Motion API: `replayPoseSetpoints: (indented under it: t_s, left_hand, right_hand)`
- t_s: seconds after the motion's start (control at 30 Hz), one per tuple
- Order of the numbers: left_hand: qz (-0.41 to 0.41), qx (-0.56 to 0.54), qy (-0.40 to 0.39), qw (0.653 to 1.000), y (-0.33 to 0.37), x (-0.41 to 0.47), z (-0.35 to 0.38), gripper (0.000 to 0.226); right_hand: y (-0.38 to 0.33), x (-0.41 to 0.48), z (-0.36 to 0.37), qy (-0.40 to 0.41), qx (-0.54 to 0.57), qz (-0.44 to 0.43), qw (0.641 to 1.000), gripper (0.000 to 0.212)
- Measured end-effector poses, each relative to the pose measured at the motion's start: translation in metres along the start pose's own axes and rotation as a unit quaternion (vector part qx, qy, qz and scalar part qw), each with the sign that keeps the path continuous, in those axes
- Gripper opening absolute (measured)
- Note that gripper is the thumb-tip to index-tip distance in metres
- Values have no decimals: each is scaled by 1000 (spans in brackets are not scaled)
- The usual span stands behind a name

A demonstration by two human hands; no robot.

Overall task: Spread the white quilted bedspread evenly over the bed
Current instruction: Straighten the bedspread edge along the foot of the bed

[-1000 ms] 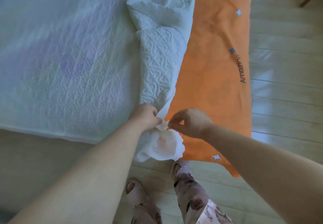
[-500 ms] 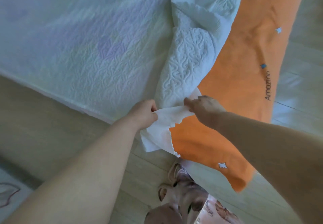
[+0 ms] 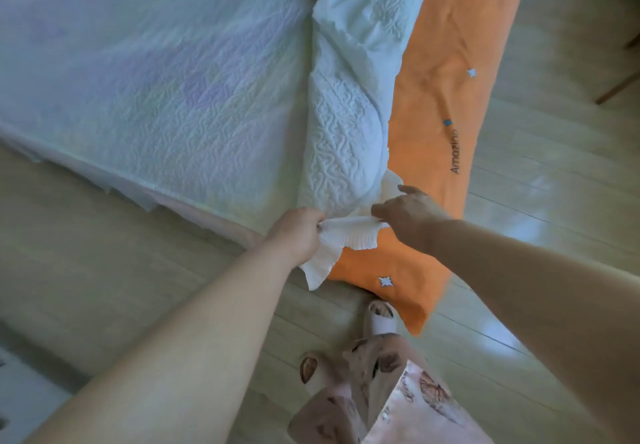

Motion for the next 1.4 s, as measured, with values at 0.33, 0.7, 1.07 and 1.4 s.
replayPoseSetpoints:
  t_s: [0.33,0.7,1.07,1.4]
  left_hand:
    - [7,8,-20,1000,74,-61,64,24]
    - [-91,34,-79,992,80,-98,134,21]
    - [-123,47,-95,987,59,-131,202,25]
    - [-140,86,-60,985,46,-120,204,25]
  right_hand:
    - [33,-92,24,-76,-53,-67,993,46]
    - [16,-135,76,-119,-60,-140,981,41]
    - [-51,-152,141,-199,-82,-139,966,27]
    - [-33,-160,164,-199,99,-82,972,44]
Point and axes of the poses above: each hand's wrist, its own x-axis towards the middle knuckle, its own z-axis out of the palm, y = z × x, the point moved 10 cm from there along x, towards the middle knuckle, and after that the axes turned 15 degrees about -z, right-handed, at the moved point
